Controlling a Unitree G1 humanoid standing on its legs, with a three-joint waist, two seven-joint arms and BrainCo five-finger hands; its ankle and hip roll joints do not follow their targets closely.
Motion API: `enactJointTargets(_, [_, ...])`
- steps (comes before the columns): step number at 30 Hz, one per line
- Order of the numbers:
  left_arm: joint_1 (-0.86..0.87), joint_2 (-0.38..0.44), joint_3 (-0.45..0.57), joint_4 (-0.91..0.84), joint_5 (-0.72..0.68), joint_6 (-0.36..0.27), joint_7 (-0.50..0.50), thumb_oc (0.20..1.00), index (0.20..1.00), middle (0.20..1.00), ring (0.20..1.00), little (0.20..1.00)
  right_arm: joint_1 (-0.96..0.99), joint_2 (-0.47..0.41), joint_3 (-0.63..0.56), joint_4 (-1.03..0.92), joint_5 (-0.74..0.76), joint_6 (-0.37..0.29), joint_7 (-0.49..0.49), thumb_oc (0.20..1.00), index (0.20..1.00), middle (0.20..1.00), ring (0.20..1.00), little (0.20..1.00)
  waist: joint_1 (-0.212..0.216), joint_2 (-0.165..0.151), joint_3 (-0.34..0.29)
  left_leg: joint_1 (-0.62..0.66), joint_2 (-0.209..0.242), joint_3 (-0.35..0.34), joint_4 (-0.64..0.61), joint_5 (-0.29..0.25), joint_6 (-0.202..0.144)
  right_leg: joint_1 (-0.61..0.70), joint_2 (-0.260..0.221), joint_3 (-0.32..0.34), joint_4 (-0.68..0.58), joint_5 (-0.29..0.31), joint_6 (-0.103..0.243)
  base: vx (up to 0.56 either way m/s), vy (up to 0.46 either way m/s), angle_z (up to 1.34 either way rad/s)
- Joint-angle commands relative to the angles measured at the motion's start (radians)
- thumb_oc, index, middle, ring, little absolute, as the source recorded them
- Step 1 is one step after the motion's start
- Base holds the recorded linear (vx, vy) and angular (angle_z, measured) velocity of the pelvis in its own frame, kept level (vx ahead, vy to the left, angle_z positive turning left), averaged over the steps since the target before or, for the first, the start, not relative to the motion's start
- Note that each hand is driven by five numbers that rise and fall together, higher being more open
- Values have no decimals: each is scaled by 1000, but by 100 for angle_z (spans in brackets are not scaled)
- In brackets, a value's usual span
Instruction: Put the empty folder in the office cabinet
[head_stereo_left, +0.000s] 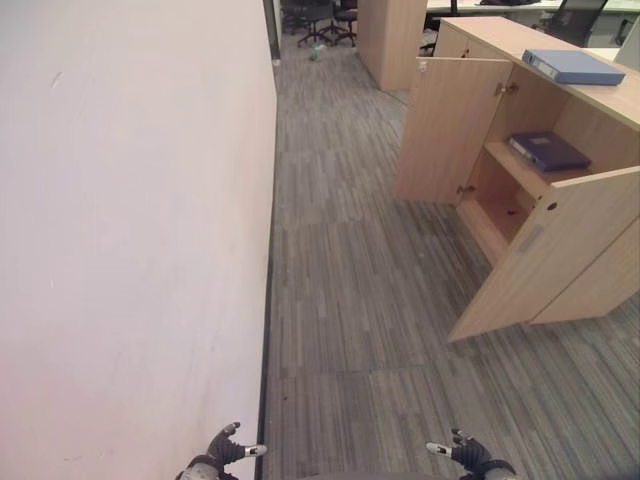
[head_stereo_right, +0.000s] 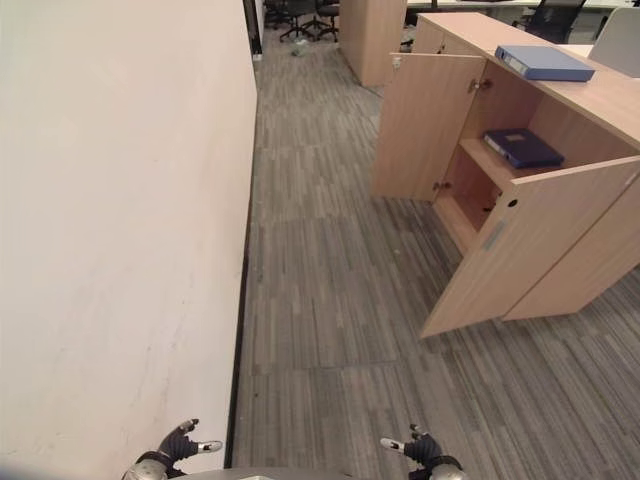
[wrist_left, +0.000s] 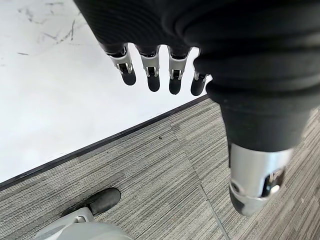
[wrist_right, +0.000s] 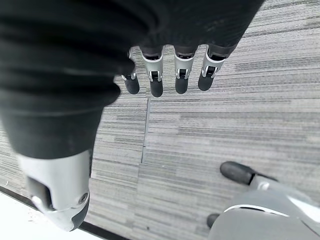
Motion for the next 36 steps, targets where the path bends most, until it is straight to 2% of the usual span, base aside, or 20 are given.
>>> enactJointTargets(1, [-81, 9, -12, 32, -25, -27, 9, 1000, 1000, 1000, 1000, 1000, -36, -7, 21, 6, 46, -20, -9, 1000, 1000, 1000, 1000, 1000, -4, -26, 21, 3, 105, -13, 6, -48, -86, 18, -79, 13, 18, -51, 99, -47, -50, 1])
enactJointTargets(2, [-83, 11, -9, 31, -30, -27, 8, 1000, 1000, 1000, 1000, 1000, -37, -8, 18, 4, 49, -19, -8, 1000, 1000, 1000, 1000, 1000, -5, -25, 23, -6, 107, -15, 6, -33, -87, 7, -75, 15, 23, -45, 95, -6, -39, 2])
enactJointTargets(3, [-82, 11, -9, 31, -30, -27, 8, 1000, 1000, 1000, 1000, 1000, -36, -8, 19, 4, 49, -19, -8, 1000, 1000, 1000, 1000, 1000, -6, -25, 23, 1, 108, -15, 6, -45, -87, 15, -74, 15, 21, -55, 96, -6, -45, 2])
enactJointTargets(10, [-92, 17, -8, 31, -37, -27, 9, 1000, 1000, 1000, 1000, 1000, -36, -19, 14, 7, 53, -15, -3, 1000, 1000, 1000, 1000, 1000, -12, -18, 43, -18, 129, -24, 29, -40, -95, -12, -55, 28, 58, -77, 74, -5, -85, 4])
enactJointTargets(13, [-97, 21, -8, 27, -43, -26, 8, 1000, 1000, 1000, 1000, 1000, -37, -23, 13, 12, 52, -13, -2, 1000, 1000, 1000, 1000, 1000, -15, -17, 56, -45, 141, -24, 82, -50, -101, -32, -45, 38, 94, -93, 58, -17, -95, 1])
enactJointTargets(15, [-102, 24, -5, 27, -45, -26, 6, 1000, 1000, 1000, 1000, 1000, -37, -27, 13, 12, 50, -13, 0, 1000, 1000, 1000, 1000, 1000, -16, -19, 71, -78, 147, -18, 153, -59, -112, -43, -38, 43, 117, -103, 47, -40, -122, 3])
enactJointTargets(16, [-107, 26, -8, 24, -45, -28, 4, 1000, 1000, 1000, 1000, 1000, -34, -32, 11, 11, 47, -14, 1, 1000, 1000, 1000, 1000, 1000, -13, -24, 93, -128, 150, -11, 246, -45, -128, -38, -33, 46, 122, -109, 34, -44, -110, 2])
enactJointTargets(17, [-107, 26, -8, 24, -45, -28, 4, 1000, 1000, 1000, 1000, 1000, -34, -32, 11, 11, 47, -14, 1, 1000, 1000, 1000, 1000, 1000, -14, -23, 93, -132, 150, -12, 251, -47, -129, -39, -32, 44, 122, -109, 34, -29, -109, 5])
enactJointTargets(21, [-116, 22, 0, 15, -71, -26, 7, 1000, 1000, 1000, 1000, 1000, -42, -45, -3, 24, 53, -10, -6, 1000, 1000, 1000, 1000, 1000, -7, -35, 122, -256, 148, -45, 447, 53, -132, -25, -28, 52, 128, -115, 10, 53, -77, 4])
enactJointTargets(22, [-118, 18, -3, 12, -77, -27, 8, 1000, 1000, 1000, 1000, 1000, -38, -50, -15, 35, 66, -6, -8, 1000, 1000, 1000, 1000, 1000, -9, -33, 121, -303, 162, -28, 442, 80, -125, -15, -30, 52, 127, -127, 7, 109, -10, -11])
enactJointTargets(23, [-118, 18, -3, 12, -77, -27, 8, 1000, 1000, 1000, 1000, 1000, -38, -50, -15, 35, 66, -6, -8, 1000, 1000, 1000, 1000, 1000, -9, -33, 121, -303, 162, -28, 442, 80, -125, -15, -30, 52, 127, -127, 7, 247, 19, -2])
enactJointTargets(25, [-115, 18, -8, 16, -72, -26, 8, 1000, 1000, 1000, 1000, 1000, -33, -57, -20, 46, 67, -2, -6, 1000, 1000, 1000, 1000, 1000, 11, -33, 116, -350, 144, -19, 341, 65, -114, 11, -28, 68, 123, -154, 9, 264, 27, 12])
enactJointTargets(26, [-114, 17, -8, 16, -73, -26, 10, 1000, 1000, 1000, 1000, 1000, -34, -59, -20, 48, 68, -1, -8, 1000, 1000, 1000, 1000, 1000, 22, -28, 114, -372, 138, -30, 296, 88, -116, 23, -20, 80, 122, -167, 9, 160, 16, 4])
enactJointTargets(27, [-114, 17, -8, 16, -73, -26, 10, 1000, 1000, 1000, 1000, 1000, -33, -58, -20, 48, 68, -1, -8, 1000, 1000, 1000, 1000, 1000, 21, -31, 115, -368, 134, -29, 293, 88, -116, 26, -23, 79, 123, -171, 10, 266, 11, 0])
enactJointTargets(28, [-114, 14, -5, 14, -81, -27, 14, 1000, 1000, 1000, 1000, 1000, -38, -57, -21, 48, 74, -2, -14, 1000, 1000, 1000, 1000, 1000, 42, -24, 118, -422, 131, -43, 214, 128, -118, 54, -7, 107, 125, -198, 7, 276, 2, -4])
enactJointTargets(32, [-105, 17, 9, 15, -89, -26, 17, 1000, 1000, 1000, 1000, 1000, -41, -55, -17, 56, 74, 0, -20, 1000, 1000, 1000, 1000, 1000, 71, -26, 121, -470, 116, -45, 112, 152, -112, 107, 5, 160, 132, -238, 2, 237, 1, -10])
enactJointTargets(34, [-90, 18, 20, 20, -91, -27, 18, 1000, 1000, 1000, 1000, 1000, -48, -53, -8, 64, 61, 4, -20, 1000, 1000, 1000, 1000, 1000, 102, -29, 113, -511, 114, -87, 70, 171, -113, 154, 9, 223, 129, -265, 2, 364, 49, -56])
enactJointTargets(35, [-89, 18, 20, 20, -91, -27, 18, 1000, 1000, 1000, 1000, 1000, -47, -52, -8, 64, 61, 4, -20, 1000, 1000, 1000, 1000, 1000, 102, -32, 113, -508, 111, -85, 68, 171, -113, 155, 6, 224, 130, -268, 2, 406, 103, -71])
enactJointTargets(36, [-77, 17, 31, 27, -98, -26, 18, 1000, 1000, 1000, 1000, 1000, -51, -49, -4, 67, 56, 5, -21, 1000, 1000, 1000, 1000, 1000, 134, -26, 104, -539, 118, -141, 70, 191, -119, 182, 13, 280, 126, -272, 3, 206, 65, -89])
